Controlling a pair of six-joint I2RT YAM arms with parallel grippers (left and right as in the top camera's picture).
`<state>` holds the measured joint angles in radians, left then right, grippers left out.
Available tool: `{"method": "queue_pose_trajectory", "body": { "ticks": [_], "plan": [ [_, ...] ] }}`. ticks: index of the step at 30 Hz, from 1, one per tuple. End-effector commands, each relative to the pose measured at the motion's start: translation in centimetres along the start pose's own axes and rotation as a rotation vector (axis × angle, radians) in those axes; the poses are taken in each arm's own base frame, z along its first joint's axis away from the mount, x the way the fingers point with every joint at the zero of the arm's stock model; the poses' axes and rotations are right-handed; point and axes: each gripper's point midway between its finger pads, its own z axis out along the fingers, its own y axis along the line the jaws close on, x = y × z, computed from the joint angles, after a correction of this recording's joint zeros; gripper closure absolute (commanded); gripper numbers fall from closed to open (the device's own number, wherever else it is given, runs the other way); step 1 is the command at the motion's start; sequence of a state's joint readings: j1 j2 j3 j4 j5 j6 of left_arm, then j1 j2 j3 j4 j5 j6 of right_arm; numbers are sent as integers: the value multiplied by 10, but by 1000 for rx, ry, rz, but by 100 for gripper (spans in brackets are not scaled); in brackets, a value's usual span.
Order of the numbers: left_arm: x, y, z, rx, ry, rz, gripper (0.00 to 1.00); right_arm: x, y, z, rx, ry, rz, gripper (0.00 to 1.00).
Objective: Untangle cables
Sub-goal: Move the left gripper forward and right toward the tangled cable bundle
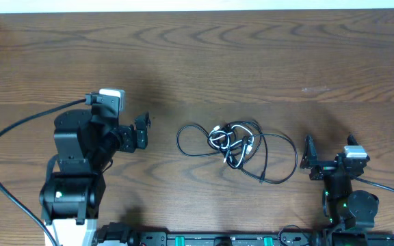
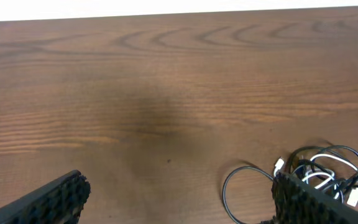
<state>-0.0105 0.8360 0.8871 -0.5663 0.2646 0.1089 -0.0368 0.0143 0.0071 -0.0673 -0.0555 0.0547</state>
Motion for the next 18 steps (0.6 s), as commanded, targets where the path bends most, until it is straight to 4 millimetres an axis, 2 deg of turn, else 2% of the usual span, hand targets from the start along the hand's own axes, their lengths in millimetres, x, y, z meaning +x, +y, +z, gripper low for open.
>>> {"method": "queue_pose_trajectory", "body": {
  "ticks": [1,18],
  "plan": [
    [-19,-4,-6,18,-6,12,5,0,1,0,-1,-3,-16,1],
    [-35,-7,-12,37,117,5,5,0,1,0,-1,-3,-16,1]
  ]
}}
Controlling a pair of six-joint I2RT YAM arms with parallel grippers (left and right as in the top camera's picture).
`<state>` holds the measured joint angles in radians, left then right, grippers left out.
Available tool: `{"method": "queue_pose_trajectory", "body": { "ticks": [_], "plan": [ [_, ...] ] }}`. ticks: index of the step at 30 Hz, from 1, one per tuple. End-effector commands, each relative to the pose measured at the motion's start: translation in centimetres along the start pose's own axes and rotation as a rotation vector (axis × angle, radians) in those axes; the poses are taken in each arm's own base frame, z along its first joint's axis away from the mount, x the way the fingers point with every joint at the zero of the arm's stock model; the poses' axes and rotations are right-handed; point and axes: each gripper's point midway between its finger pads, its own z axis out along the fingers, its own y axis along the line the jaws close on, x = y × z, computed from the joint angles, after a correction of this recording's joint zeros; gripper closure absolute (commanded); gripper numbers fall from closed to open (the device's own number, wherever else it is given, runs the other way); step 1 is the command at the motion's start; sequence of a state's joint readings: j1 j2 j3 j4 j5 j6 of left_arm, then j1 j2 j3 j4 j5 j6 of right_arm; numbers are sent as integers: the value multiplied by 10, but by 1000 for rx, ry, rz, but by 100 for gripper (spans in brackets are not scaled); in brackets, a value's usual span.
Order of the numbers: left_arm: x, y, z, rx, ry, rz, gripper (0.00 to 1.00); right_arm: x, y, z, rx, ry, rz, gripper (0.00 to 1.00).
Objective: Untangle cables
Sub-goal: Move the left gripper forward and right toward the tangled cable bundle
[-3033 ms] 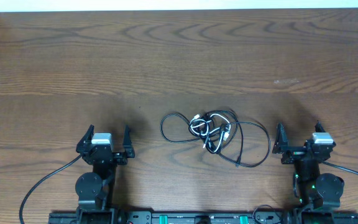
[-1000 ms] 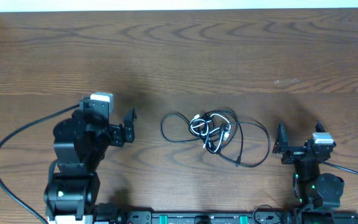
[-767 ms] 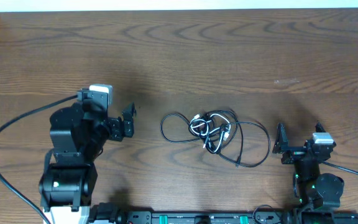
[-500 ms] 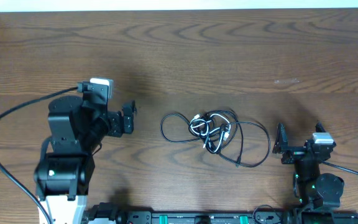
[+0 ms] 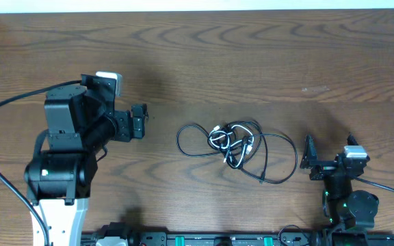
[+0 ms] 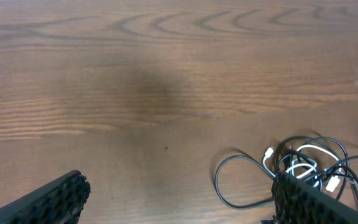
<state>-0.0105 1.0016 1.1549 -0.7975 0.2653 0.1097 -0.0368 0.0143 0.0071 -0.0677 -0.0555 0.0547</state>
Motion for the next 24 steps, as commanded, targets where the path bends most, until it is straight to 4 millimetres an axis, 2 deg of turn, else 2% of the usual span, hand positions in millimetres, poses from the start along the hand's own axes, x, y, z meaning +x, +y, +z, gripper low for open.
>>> {"method": "queue_pose_trajectory", "body": {
  "ticks": [1,7,11,24],
  "plan": [
    [-10,-9,-5,44,-2,41,5,0,1,0,-1,-3,-16,1],
    [-12,-11,-8,58,31,38,5,0,1,0,-1,-3,-16,1],
    [-11,-21,-7,120,42,64,5,0,1,0,-1,-3,-16,1],
    [-9,-20,-2,122,60,59,5,0,1,0,-1,-3,-16,1]
  ]
}}
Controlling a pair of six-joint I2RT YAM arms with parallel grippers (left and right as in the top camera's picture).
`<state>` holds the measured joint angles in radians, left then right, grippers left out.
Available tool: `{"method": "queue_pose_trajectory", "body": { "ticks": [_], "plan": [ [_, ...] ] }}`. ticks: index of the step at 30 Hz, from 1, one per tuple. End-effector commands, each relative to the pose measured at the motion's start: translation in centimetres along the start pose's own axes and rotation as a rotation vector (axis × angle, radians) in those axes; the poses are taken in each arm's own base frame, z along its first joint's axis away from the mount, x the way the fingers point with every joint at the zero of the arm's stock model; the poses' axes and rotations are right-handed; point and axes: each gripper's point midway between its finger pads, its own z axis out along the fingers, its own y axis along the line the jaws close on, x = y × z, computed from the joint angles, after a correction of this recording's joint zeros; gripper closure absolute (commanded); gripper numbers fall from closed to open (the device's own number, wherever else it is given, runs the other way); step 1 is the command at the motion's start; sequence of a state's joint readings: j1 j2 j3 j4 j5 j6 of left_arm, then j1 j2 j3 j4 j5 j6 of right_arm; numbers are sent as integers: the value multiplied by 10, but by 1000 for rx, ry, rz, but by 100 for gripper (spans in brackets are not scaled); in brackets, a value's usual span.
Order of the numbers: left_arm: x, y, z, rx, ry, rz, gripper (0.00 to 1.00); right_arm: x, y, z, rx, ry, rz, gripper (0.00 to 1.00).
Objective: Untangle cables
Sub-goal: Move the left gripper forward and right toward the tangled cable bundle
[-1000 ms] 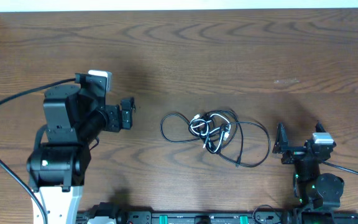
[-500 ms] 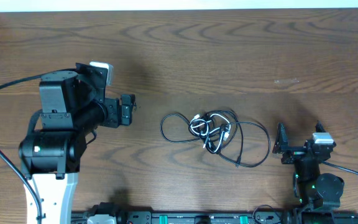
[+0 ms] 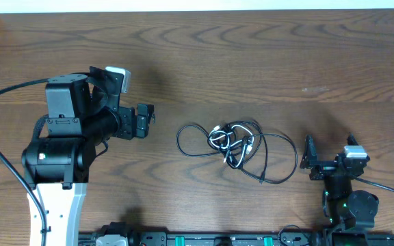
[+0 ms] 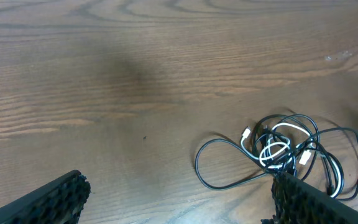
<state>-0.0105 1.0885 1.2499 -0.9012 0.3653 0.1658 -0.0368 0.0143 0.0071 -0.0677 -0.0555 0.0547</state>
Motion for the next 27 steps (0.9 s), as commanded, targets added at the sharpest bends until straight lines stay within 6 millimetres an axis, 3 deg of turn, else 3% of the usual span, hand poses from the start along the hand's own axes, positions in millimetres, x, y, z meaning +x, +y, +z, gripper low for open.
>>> {"method": "queue_pose_trajectory", "body": {
  "ticks": [1,21,27],
  "plan": [
    [-8,-4,-6,14,-24,30,5,0,1,0,-1,-3,-16,1],
    [-4,-4,-1,22,34,23,5,0,1,0,-1,-3,-16,1],
    [7,-24,13,97,179,145,5,0,1,0,-1,-3,-16,1]
  ]
}}
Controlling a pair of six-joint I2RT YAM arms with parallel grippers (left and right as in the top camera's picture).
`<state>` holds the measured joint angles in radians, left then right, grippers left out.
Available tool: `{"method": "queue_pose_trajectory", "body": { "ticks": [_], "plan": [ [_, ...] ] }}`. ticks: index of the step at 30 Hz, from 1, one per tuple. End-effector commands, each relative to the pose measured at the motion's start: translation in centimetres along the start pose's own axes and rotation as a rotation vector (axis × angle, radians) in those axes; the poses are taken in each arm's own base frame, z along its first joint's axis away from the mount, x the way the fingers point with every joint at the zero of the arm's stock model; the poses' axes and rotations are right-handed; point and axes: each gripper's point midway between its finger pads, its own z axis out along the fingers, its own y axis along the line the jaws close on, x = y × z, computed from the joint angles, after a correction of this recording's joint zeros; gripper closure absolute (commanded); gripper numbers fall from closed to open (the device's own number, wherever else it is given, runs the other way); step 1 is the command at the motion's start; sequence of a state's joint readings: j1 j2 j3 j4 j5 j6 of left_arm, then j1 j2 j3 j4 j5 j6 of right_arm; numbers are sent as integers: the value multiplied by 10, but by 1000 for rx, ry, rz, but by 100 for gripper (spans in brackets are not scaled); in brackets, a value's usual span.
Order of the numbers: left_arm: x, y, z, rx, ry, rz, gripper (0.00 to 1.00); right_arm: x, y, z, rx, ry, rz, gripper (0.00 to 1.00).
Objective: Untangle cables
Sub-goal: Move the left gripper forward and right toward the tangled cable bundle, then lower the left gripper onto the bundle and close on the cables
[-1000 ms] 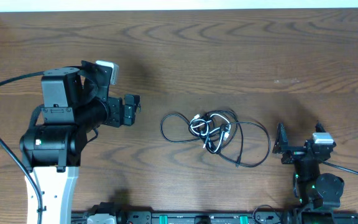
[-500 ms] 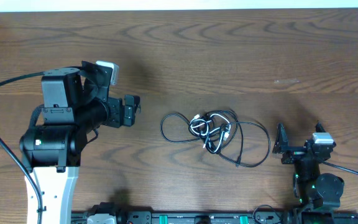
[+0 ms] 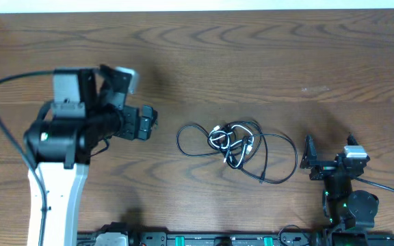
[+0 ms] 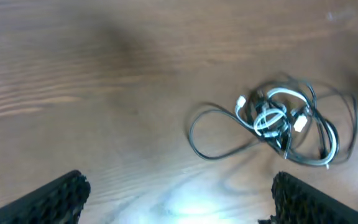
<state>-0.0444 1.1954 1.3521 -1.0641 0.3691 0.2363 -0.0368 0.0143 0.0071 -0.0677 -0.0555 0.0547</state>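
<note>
A tangle of black and white cables (image 3: 238, 145) lies in the middle of the wooden table, with a black loop trailing left and a larger loop to the right. The left wrist view shows the same cables (image 4: 278, 121) ahead and right of the fingers. My left gripper (image 3: 144, 123) hangs open above the table, left of the tangle, its fingertips (image 4: 61, 196) wide apart with nothing between them. My right gripper (image 3: 310, 158) rests near the front right, just right of the large loop, with its fingers apart.
The wooden table (image 3: 265, 61) stretches bare to the back and sides. A black supply cable (image 3: 5, 89) runs from the left arm toward the left edge. The arm bases and a rail (image 3: 217, 239) sit along the front edge.
My left arm has risen and tipped its wrist downward, so the whole tangle now shows in the wrist view. The gripper stays open. The cables and right arm are unmoved.
My left gripper was open and low, left of the tangle, with only the cables' edge in its view. At each later moment the arm stood higher and the wrist tilted further down. The cables have not been touched; the right arm stayed parked.
</note>
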Motion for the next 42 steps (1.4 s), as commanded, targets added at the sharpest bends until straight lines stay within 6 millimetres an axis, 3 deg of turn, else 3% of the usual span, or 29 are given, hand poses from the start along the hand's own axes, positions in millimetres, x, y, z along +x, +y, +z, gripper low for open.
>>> {"method": "queue_pose_trajectory", "body": {
  "ticks": [1,12,23,28,42],
  "plan": [
    [-9,-19,9,56,28,125,5,0,1,0,-1,-3,-16,1],
    [6,-67,54,185,175,327,5,0,0,0,-1,-3,-16,1],
    [6,-70,68,196,200,332,5,0,1,0,-1,-3,-16,1],
    [16,-70,74,204,231,330,5,0,1,0,-1,-3,-16,1],
    [41,-98,122,271,362,408,5,0,1,0,-1,-3,-16,1]
  ]
}}
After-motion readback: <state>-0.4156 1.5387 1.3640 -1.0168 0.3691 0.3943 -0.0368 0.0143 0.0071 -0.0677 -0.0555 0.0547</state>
